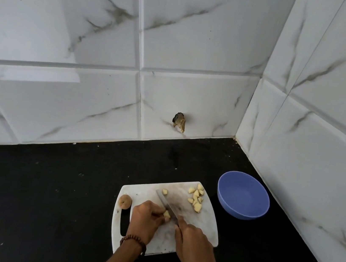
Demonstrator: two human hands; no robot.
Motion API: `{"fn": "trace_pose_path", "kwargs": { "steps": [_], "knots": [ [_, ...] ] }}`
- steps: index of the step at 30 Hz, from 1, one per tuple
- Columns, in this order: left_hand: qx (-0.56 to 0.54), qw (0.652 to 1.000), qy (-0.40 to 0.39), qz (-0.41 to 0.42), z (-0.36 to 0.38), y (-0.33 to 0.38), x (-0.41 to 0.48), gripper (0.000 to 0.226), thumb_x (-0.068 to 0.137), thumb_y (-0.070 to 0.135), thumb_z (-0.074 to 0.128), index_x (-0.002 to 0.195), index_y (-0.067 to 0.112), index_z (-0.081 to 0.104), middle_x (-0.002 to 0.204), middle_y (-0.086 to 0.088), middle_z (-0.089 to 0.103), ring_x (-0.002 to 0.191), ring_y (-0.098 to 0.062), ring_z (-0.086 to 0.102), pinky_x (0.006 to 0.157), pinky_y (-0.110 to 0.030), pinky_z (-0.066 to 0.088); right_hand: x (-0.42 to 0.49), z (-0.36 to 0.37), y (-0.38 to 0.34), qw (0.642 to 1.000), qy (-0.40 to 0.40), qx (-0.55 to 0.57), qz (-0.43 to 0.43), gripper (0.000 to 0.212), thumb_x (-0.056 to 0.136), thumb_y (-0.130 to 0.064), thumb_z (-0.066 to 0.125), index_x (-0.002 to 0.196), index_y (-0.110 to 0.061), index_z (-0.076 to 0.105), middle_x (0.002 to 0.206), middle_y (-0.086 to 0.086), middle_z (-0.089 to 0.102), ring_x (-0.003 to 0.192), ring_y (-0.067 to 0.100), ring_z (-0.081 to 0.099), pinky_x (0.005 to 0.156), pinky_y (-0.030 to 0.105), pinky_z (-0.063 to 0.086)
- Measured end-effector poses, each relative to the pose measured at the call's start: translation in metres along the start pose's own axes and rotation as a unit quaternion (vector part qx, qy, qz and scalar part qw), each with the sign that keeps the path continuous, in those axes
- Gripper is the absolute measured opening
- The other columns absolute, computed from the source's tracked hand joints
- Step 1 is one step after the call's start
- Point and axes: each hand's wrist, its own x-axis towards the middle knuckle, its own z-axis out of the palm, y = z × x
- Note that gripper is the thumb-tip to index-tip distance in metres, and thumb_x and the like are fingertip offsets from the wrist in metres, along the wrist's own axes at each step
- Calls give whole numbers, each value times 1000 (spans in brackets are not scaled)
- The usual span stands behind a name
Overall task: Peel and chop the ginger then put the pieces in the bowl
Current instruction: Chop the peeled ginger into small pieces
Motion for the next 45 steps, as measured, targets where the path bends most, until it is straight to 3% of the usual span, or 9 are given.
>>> {"fn": "trace_pose_path", "kwargs": {
  "steps": [4,9,13,19,27,35,45],
  "knots": [
    [0,1000,-2,-2,-1,3,-1,22,73,15,81,72,32,67,81,10,68,79,-3,65,81,-22,56,0,-2,-1,1000,1,8,2,48,106,-40,30,152,-28,28,129,0,58,116,13,57,97,26,44],
    [18,1000,-7,13,-2,5,-1,14,74,16,80,71,27,72,77,12,68,77,-1,64,80,-21,55,1,-4,-2,1000,0,9,-2,46,105,-40,33,150,-27,32,127,0,60,114,13,58,97,27,46],
    [26,999,3,28,-1,6,-3,30,75,13,79,62,36,64,74,12,68,76,-3,65,79,-21,54,-1,0,-1,1000,10,-1,-16,48,106,-38,31,152,-27,27,122,0,61,108,14,60,92,28,49],
    [92,995,6,47,6,-2,-3,5,81,22,73,80,26,74,87,14,63,80,2,59,76,-8,46,1,4,1,999,-13,-39,-13,56,105,-34,38,155,-25,16,128,4,57,112,19,59,94,32,48],
    [118,991,19,56,10,-4,-2,12,85,15,68,90,23,74,93,16,59,81,5,55,73,3,38,-7,7,5,999,-14,-42,-22,56,105,-32,38,156,-26,14,128,6,57,113,20,59,94,30,46],
    [130,989,28,65,12,-9,-1,11,83,15,70,91,20,75,95,11,62,81,3,56,71,2,39,-20,1,10,998,-40,-56,-12,60,103,-28,43,156,-25,14,127,7,56,114,24,57,94,36,46],
    [121,989,46,66,13,-9,-1,7,82,16,72,88,18,74,89,9,62,79,-1,57,73,-5,39,-52,-10,15,995,0,-99,-24,55,103,-28,46,153,-22,23,118,6,61,101,18,62,87,32,53]
  ]
}}
